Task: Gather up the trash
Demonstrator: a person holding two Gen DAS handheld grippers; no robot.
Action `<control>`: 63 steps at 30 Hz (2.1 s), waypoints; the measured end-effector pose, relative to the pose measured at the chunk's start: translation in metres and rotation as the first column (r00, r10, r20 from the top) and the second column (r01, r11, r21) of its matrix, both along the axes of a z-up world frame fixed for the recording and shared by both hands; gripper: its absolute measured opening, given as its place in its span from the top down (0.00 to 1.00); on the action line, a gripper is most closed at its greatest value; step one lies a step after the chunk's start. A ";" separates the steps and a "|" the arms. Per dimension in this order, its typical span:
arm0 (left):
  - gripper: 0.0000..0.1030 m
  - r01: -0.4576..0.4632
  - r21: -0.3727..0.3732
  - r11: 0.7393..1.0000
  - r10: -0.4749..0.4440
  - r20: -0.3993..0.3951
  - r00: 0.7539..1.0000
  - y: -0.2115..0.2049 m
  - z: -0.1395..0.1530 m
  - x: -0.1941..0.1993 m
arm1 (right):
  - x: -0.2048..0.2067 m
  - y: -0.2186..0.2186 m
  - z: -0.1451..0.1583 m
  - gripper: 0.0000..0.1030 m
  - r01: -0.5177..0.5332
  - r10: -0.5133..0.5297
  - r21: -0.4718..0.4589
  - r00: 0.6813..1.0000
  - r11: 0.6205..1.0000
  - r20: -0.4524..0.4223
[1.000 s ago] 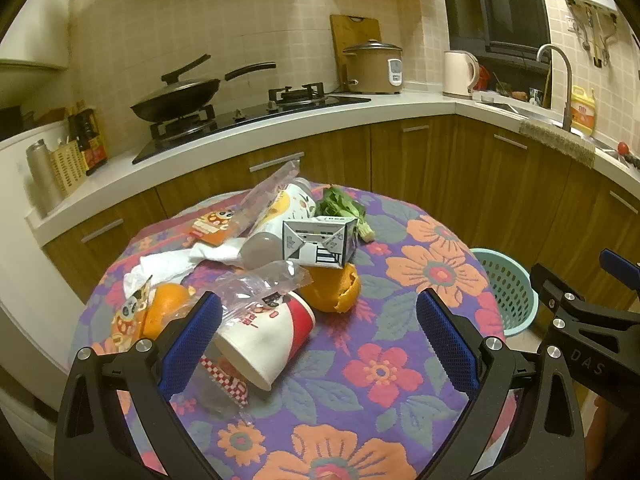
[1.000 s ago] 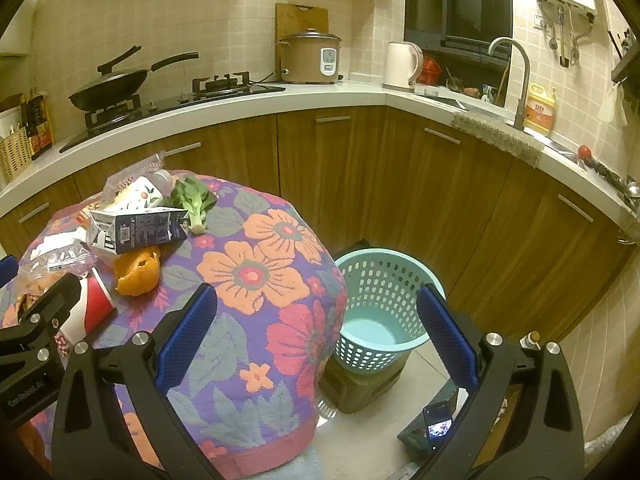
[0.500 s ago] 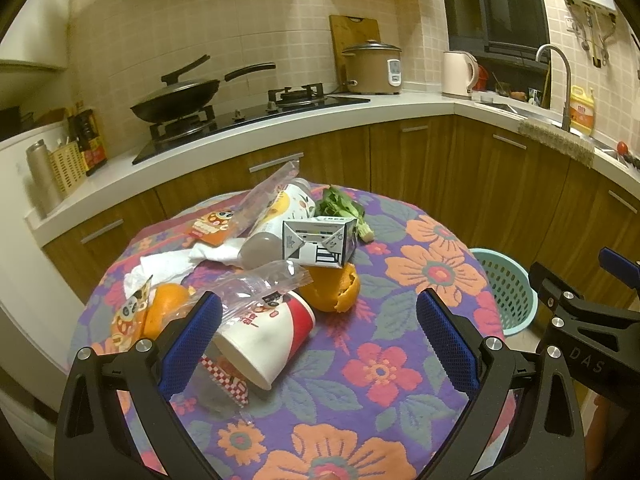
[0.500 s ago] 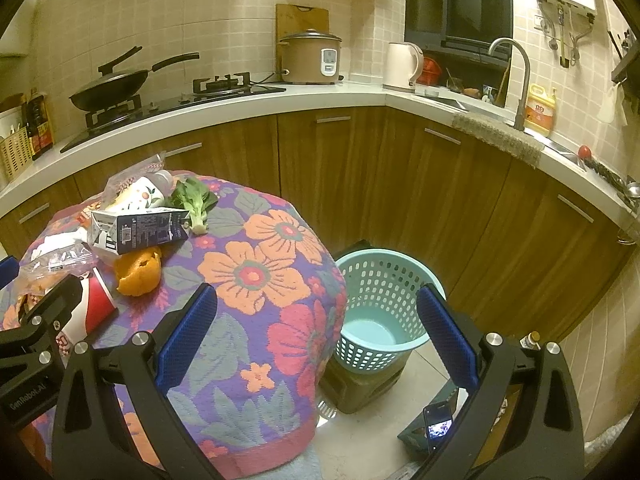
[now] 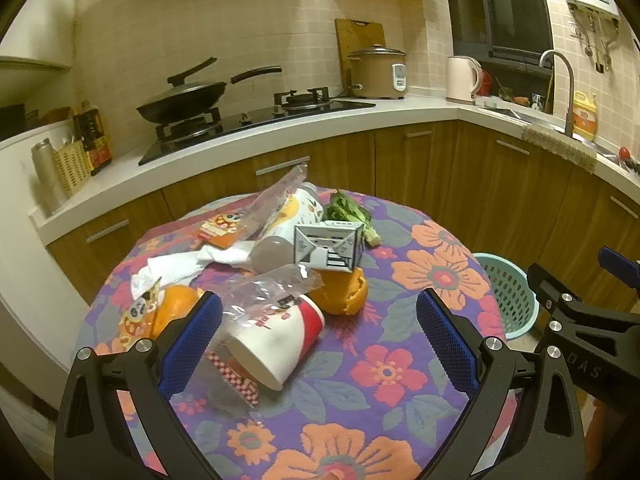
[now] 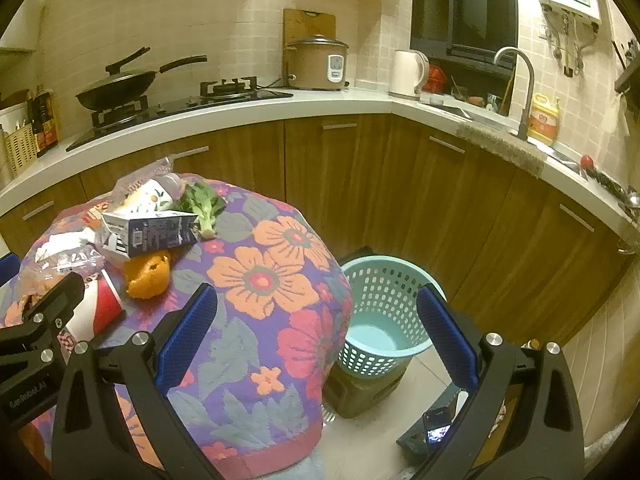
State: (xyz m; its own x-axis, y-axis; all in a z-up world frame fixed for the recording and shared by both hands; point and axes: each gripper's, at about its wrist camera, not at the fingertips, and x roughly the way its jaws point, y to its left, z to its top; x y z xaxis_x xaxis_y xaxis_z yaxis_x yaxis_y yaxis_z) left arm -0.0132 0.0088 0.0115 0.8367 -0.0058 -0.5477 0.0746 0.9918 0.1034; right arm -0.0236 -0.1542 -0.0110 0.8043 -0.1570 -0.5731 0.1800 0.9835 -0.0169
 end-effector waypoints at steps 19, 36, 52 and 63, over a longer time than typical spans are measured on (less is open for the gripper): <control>0.08 -0.296 -0.062 0.953 0.300 0.068 0.952 0.164 0.059 -0.038 | 0.023 0.103 0.050 0.08 -0.326 0.328 -0.038 0.940 0.945 0.091; 0.44 -0.169 -0.339 0.925 0.073 -0.278 0.958 0.243 -0.004 0.009 | 0.082 0.123 0.045 0.24 -0.484 0.486 0.045 0.872 0.874 -0.067; 0.42 -0.109 -0.102 0.989 0.084 -0.222 0.971 0.216 -0.004 0.035 | 0.138 0.122 0.044 0.36 -0.540 0.546 0.122 0.837 0.833 -0.022; 0.42 -0.220 -0.220 0.950 0.200 -0.112 0.973 0.203 -0.047 -0.007 | 0.080 0.106 -0.010 0.36 -0.537 0.531 0.134 0.843 0.833 0.084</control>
State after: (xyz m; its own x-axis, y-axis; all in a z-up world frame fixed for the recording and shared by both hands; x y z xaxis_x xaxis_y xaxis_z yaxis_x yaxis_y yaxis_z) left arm -0.0205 0.2115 -0.0350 0.7817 0.0309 -0.6229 -0.1395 0.9821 -0.1264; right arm 0.0561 -0.0480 -0.0205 0.7619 0.3870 -0.5193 -0.3767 0.9171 0.1307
